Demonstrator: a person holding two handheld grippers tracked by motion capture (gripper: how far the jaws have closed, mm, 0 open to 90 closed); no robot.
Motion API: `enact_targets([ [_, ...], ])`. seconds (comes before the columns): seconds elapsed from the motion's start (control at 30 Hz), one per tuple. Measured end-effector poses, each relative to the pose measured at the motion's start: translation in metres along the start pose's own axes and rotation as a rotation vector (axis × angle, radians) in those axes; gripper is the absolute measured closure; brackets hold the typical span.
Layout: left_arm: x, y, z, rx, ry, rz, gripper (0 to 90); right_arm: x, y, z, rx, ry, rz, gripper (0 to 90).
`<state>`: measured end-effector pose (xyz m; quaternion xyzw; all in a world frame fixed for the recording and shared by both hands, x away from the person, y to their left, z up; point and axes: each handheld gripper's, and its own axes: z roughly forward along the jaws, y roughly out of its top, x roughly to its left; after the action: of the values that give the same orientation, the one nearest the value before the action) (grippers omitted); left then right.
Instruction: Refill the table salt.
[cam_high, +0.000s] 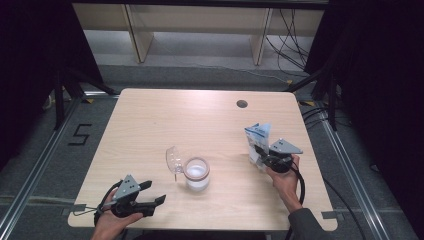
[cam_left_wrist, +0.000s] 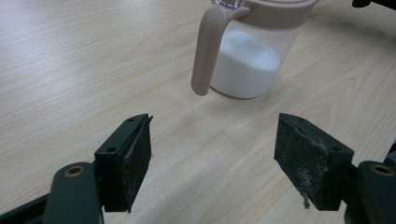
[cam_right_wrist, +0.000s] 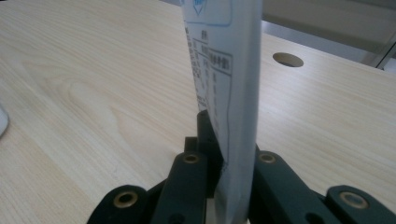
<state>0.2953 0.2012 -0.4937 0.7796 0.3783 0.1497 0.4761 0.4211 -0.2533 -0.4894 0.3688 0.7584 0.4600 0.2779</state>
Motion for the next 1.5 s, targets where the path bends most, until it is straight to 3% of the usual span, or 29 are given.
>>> enact_targets([
  [0.03, 0.000, 0.000, 0.000, 0.000, 0.001, -0.001, 26.9, 0.001, 0.000, 0.000, 0.010, 0.009, 0.015, 88.0],
  [0.13, 0.000, 0.000, 0.000, 0.000, 0.003, -0.009, 27.0, 0.000, -0.001, -0.001, -0.004, -0.007, -0.011, 87.4],
  [0.27, -0.001, -0.001, 0.000, 0.000, 0.004, -0.019, 26.9, -0.001, -0.003, -0.005, 0.004, -0.014, -0.006, 87.3],
  [0.37, -0.001, 0.000, 0.001, -0.001, 0.003, -0.017, 26.9, 0.000, -0.006, -0.007, -0.013, -0.026, 0.020, 87.1],
  [0.43, -0.001, -0.001, 0.001, -0.002, 0.007, -0.017, 26.9, -0.004, -0.007, -0.009, -0.013, -0.012, -0.007, 86.8],
  [0.57, -0.001, -0.001, 0.001, -0.003, 0.003, -0.018, 26.9, -0.003, -0.007, -0.009, -0.015, -0.014, -0.006, 84.6],
  [0.6, -0.001, -0.001, 0.001, -0.004, 0.004, -0.018, 26.9, -0.001, -0.007, -0.009, -0.003, -0.015, 0.025, 83.8],
  [0.7, -0.001, 0.000, 0.000, -0.001, 0.004, -0.018, 26.9, -0.001, -0.008, -0.010, 0.004, -0.013, 0.028, 82.5],
  [0.8, -0.001, 0.000, 0.000, -0.001, 0.003, -0.019, 26.9, -0.003, -0.008, -0.011, -0.005, -0.021, 0.017, 77.9],
  [0.83, 0.000, 0.000, 0.000, -0.001, 0.001, 0.001, 26.9, -0.003, -0.008, -0.011, -0.005, -0.018, 0.019, 76.6],
  [0.9, 0.000, 0.000, 0.000, 0.000, 0.001, 0.000, 26.9, -0.002, -0.008, -0.011, 0.000, 0.003, 0.045, 74.7],
  [0.93, 0.000, 0.000, 0.000, 0.000, 0.001, -0.001, 26.9, -0.003, -0.008, -0.010, -0.014, -0.009, 0.025, 73.6],
  [0.97, 0.000, 0.000, 0.000, 0.000, 0.001, 0.000, 26.9, -0.001, -0.008, -0.012, 0.000, -0.003, 0.049, 72.2],
  [1.1, 0.000, 0.000, 0.000, 0.000, 0.002, 0.001, 26.9, -0.002, -0.008, -0.011, -0.018, 0.005, 0.066, 66.7],
  [1.13, 0.000, 0.000, 0.000, 0.000, 0.001, 0.000, 26.9, 0.001, -0.008, -0.013, -0.010, 0.002, 0.097, 65.9],
  [1.2, 0.000, 0.000, 0.000, -0.004, 0.000, -0.004, 26.9, -0.002, -0.007, -0.011, -0.028, -0.010, 0.049, 63.6],
  [1.23, 0.000, 0.000, 0.000, -0.004, 0.000, -0.004, 26.9, -0.001, -0.007, -0.013, -0.008, 0.003, 0.076, 61.4],
  [1.33, 0.000, 0.000, 0.000, -0.004, 0.000, -0.004, 26.9, -0.002, -0.007, -0.012, -0.023, -0.005, 0.082, 59.7],
  [1.4, 0.000, 0.000, 0.000, -0.004, 0.000, -0.004, 26.9, 0.000, -0.007, -0.015, -0.020, -0.007, 0.115, 56.6],
  [1.5, 0.000, 0.000, 0.000, 0.000, 0.002, 0.001, 26.9, -0.003, -0.008, -0.017, -0.035, -0.005, 0.092, 54.2],
])
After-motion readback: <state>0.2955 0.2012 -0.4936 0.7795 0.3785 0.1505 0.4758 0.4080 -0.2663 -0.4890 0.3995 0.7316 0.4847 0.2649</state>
